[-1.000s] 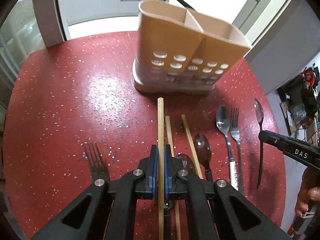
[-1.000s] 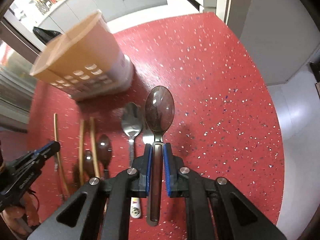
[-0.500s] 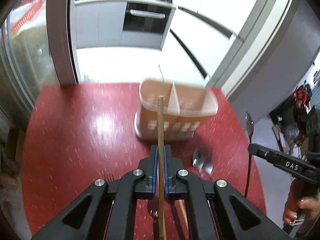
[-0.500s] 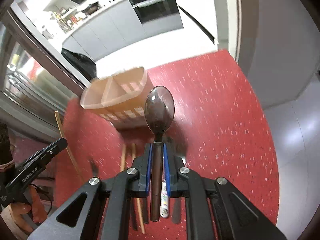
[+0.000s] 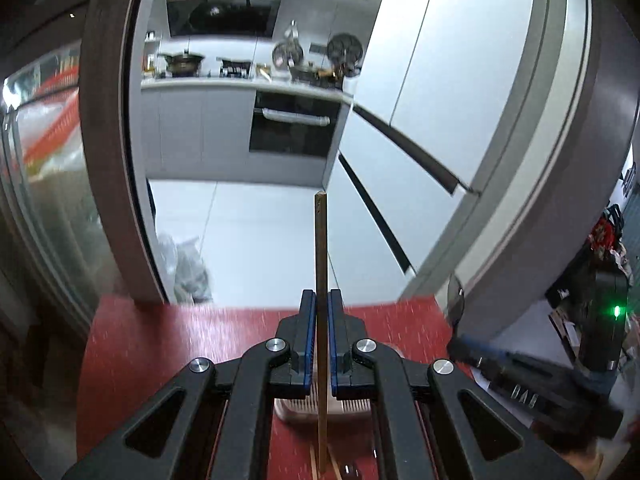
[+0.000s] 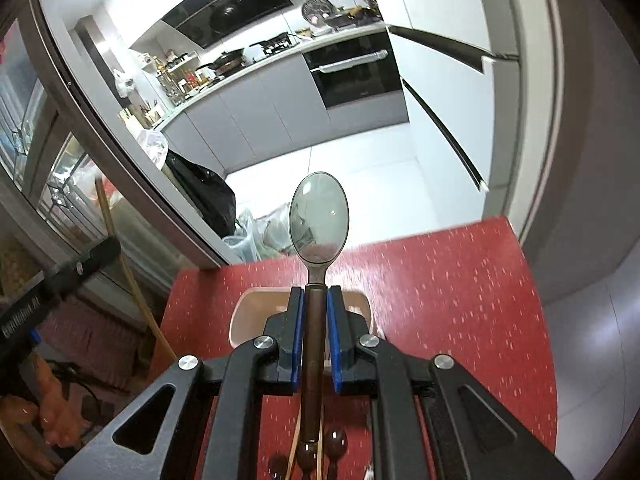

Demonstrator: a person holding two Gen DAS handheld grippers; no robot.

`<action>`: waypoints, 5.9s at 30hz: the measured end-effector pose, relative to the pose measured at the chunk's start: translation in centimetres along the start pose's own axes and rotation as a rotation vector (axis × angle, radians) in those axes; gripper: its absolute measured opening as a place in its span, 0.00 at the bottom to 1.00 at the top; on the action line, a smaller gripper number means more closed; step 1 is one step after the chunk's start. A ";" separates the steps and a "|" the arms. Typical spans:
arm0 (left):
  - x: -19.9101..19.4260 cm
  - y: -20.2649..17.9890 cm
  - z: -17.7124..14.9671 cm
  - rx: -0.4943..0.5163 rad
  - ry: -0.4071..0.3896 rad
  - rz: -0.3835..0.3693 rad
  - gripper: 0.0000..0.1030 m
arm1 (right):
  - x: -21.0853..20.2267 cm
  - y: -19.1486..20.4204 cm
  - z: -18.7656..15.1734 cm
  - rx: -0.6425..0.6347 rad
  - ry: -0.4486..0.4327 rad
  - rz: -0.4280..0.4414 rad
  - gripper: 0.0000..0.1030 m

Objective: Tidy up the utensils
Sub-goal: 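Lift the chopstick and spoon and carry both over the beige cutlery holder, then open both tools to drop chopstick and spoon into the holder, then withdraw, then grasp a dark brown spoon with the left tool while the right tool grasps the white-handled spoon, then lift both spoons and carry them over the beige cutlery holder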

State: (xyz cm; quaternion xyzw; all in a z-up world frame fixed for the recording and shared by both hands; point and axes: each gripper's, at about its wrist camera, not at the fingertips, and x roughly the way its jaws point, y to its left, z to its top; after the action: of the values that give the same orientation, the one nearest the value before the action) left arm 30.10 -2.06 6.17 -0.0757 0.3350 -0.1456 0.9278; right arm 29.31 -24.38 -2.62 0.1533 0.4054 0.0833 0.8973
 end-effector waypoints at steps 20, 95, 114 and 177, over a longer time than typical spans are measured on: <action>8.7 0.5 -2.5 -0.005 -0.082 0.106 0.26 | 8.3 0.8 0.8 -0.095 -0.064 -0.008 0.12; 2.1 3.3 -30.8 0.030 0.654 0.240 1.00 | 3.8 -5.9 -18.5 0.149 0.534 -0.094 0.88; 5.3 1.6 -32.2 0.069 0.674 0.151 0.73 | 11.5 -4.6 -17.5 0.076 0.596 -0.113 0.35; -0.7 -1.2 -16.2 0.026 0.305 0.021 0.32 | 0.1 -4.0 -9.3 0.145 0.214 0.071 0.03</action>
State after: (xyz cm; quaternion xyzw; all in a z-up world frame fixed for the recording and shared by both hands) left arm 18.83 -3.65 -5.50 -0.0370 0.4710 -0.1501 0.8685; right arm 22.41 -26.18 -9.87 0.2224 0.4980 0.1013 0.8320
